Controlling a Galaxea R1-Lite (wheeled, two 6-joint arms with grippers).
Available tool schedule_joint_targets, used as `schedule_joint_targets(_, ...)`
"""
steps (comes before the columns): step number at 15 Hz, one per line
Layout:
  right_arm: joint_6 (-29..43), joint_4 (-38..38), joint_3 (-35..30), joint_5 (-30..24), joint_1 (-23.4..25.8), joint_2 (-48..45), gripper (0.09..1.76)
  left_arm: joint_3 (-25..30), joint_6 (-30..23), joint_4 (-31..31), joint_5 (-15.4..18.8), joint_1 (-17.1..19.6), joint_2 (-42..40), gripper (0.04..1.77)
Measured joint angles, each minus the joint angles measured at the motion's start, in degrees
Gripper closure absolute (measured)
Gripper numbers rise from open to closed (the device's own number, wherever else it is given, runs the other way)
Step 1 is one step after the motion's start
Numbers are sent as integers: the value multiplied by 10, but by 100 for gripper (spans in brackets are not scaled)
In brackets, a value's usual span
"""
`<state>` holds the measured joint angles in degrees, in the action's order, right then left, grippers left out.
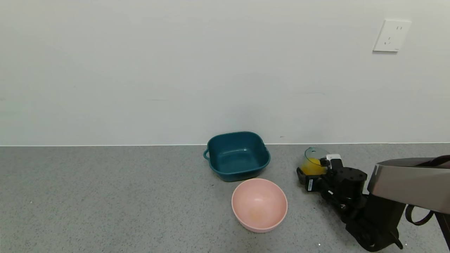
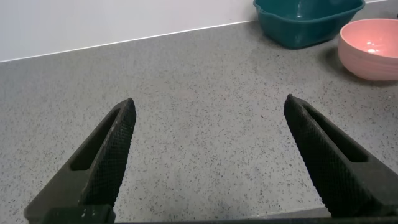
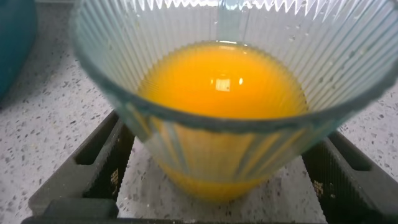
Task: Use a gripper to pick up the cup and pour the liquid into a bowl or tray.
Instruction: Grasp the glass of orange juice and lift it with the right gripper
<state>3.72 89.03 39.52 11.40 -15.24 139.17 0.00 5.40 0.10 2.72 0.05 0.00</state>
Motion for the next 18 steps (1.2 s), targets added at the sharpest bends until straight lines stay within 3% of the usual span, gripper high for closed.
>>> schedule_joint_targets(11, -1, 0, 26, -1, 5, 17, 14, 0, 0, 0, 0, 0, 0, 9)
schedule_joint_targets(12, -1, 0, 27, -1, 5, 17, 19, 0, 0, 0, 0, 0, 0, 9)
schedule_joint_targets(14, -2, 0, 26, -2, 5, 17, 47, 0, 0, 0, 0, 0, 0, 9)
schedule_joint_targets(18, -1, 0, 26, -3, 5, 17, 49, 0, 0, 0, 0, 0, 0, 9)
